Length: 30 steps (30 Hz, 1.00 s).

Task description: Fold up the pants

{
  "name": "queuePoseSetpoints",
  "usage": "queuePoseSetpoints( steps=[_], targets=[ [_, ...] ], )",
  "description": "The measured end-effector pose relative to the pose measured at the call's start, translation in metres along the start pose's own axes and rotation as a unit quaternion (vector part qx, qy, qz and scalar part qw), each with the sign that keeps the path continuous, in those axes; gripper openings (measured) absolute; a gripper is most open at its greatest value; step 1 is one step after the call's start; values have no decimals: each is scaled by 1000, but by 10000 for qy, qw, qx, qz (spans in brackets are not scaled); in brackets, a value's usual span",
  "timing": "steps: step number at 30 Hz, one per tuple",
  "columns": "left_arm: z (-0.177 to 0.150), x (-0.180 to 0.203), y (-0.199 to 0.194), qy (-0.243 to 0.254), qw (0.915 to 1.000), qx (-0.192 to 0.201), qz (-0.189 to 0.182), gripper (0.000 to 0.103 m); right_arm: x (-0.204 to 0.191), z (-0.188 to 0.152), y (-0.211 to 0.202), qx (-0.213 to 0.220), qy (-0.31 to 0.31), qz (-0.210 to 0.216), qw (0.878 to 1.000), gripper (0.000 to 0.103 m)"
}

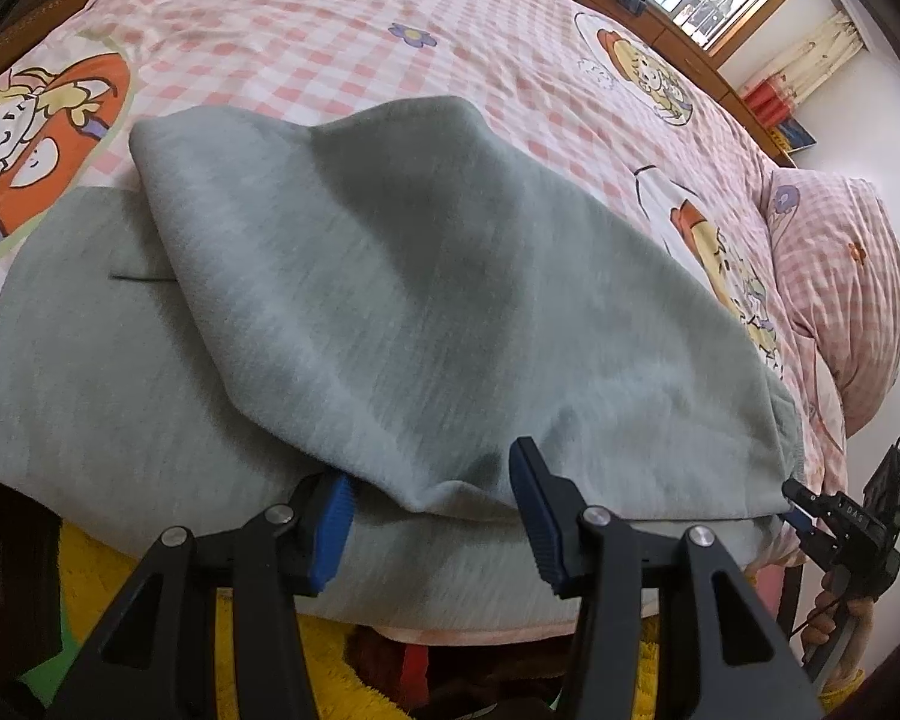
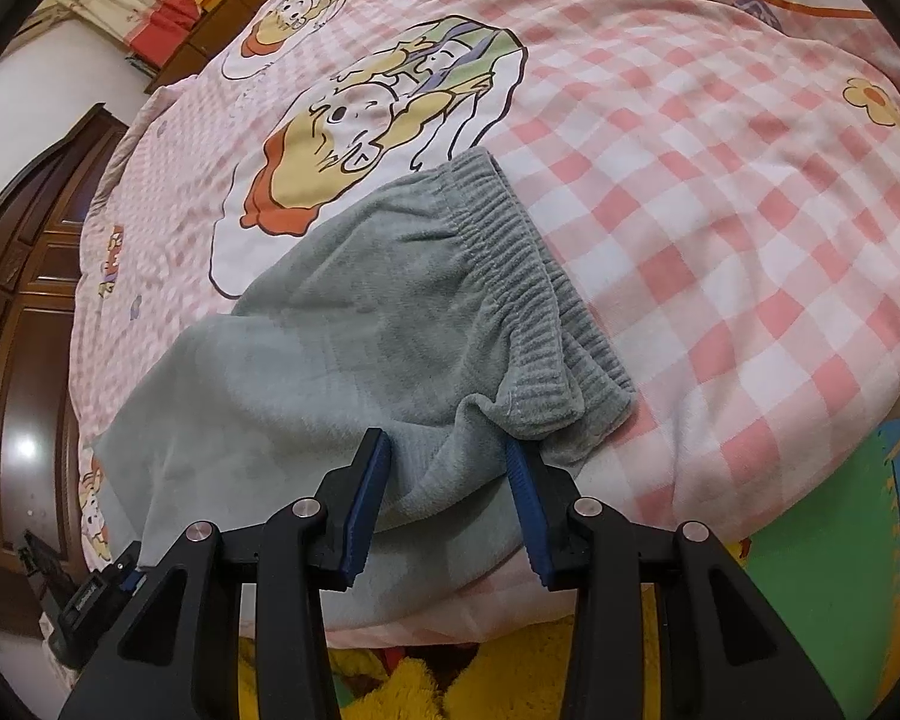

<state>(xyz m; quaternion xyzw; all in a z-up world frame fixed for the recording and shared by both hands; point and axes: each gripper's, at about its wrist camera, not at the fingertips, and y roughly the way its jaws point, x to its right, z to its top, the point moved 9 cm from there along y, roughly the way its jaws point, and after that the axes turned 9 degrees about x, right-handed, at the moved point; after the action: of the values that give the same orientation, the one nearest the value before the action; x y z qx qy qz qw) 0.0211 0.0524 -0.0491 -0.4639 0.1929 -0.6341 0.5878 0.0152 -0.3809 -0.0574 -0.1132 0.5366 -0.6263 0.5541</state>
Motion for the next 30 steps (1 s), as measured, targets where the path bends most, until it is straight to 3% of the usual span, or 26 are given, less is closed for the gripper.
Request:
queuePoseSetpoints(
  steps=[3,4,5,6,9,11,14,19,25,27,28,30],
  targets=[
    [1,0,2,-16,10000,21,-4,51,-1,-1,2,10,-79,-72,9999,41],
    [1,1,2,-25,10000,26,0,44,-2,-1,2,20,-115,-97,9999,41],
    [2,2,3,-34,10000,31,-6,29,-3,-1,3,27,-153,-118,9998,41],
    [1,2,2,-45,10000,15,-38,24,-3,-1,2,51,-202,-139,9997,40],
    [2,1,-1,-58,9999,44,-87,15,-4,0,-1,98,-277,-181,9994,29],
    [4,1,-7,-21,9999,114,-109,9,-5,2,-5,129,-289,-145,9994,16],
    [7,2,-22,50,9995,274,-166,6,-9,11,-19,264,-417,-115,9987,7],
    [6,-1,-45,168,9993,320,-50,3,-13,24,-45,495,-583,11,9971,2],
    [-9,-3,-67,356,9992,178,71,3,-11,17,-58,368,-613,198,9972,2],
    [-14,-4,-71,401,9990,159,111,3,-16,6,-49,145,-521,410,9977,9],
    [-16,-4,-71,403,9990,152,113,3,-17,2,-44,62,-474,445,9979,18],
    [-18,-5,-67,370,9992,130,124,3,-16,-4,-32,-34,-337,351,9988,28]
  ],
)
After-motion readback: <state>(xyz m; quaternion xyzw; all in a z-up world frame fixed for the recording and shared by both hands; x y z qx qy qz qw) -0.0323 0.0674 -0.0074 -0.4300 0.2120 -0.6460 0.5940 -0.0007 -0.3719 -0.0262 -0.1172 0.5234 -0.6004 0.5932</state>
